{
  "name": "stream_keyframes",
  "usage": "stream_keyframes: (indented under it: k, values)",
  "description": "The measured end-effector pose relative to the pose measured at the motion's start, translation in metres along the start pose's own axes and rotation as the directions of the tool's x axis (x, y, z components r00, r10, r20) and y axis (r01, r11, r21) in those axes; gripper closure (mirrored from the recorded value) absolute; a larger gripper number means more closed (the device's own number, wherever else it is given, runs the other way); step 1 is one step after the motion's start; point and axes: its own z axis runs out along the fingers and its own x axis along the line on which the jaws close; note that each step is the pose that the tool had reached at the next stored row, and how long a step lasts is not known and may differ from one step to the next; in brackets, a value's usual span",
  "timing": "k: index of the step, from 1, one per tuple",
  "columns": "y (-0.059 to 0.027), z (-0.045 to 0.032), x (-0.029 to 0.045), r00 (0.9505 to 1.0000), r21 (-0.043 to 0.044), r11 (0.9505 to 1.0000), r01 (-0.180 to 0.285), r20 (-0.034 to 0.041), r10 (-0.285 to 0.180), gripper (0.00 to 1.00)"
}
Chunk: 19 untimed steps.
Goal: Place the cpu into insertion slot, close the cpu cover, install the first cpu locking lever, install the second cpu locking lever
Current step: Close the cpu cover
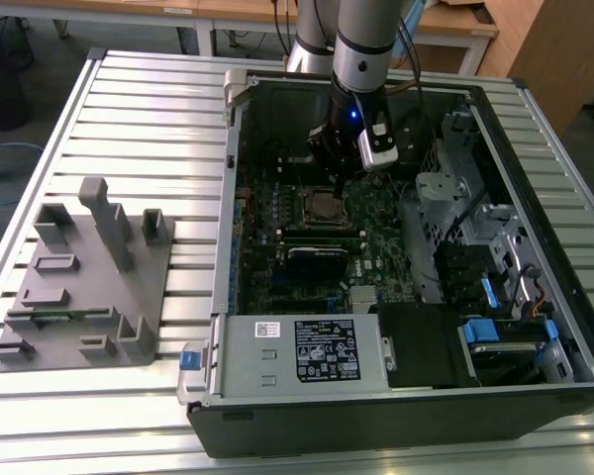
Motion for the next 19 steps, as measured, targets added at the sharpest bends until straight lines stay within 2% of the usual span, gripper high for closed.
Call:
stream_keyframes:
  k: [6, 11, 15, 19]
  values:
    - [0.0, 0.0, 0.0, 1.0, -0.0001, 1.0, 0.004, 0.0, -0.004, 0.89]
    - [0.0, 0.0, 0.0, 0.9983, -0.0012, 0.9983, 0.058, -0.0001, -0.058, 0.89]
    - [0.0, 0.0003, 0.0, 0.9917, -0.0026, 0.9917, 0.128, -0.0001, -0.128, 0.89]
    - [0.0, 0.0009, 0.0, 0.981, -0.004, 0.981, 0.194, 0.0001, -0.194, 0.89]
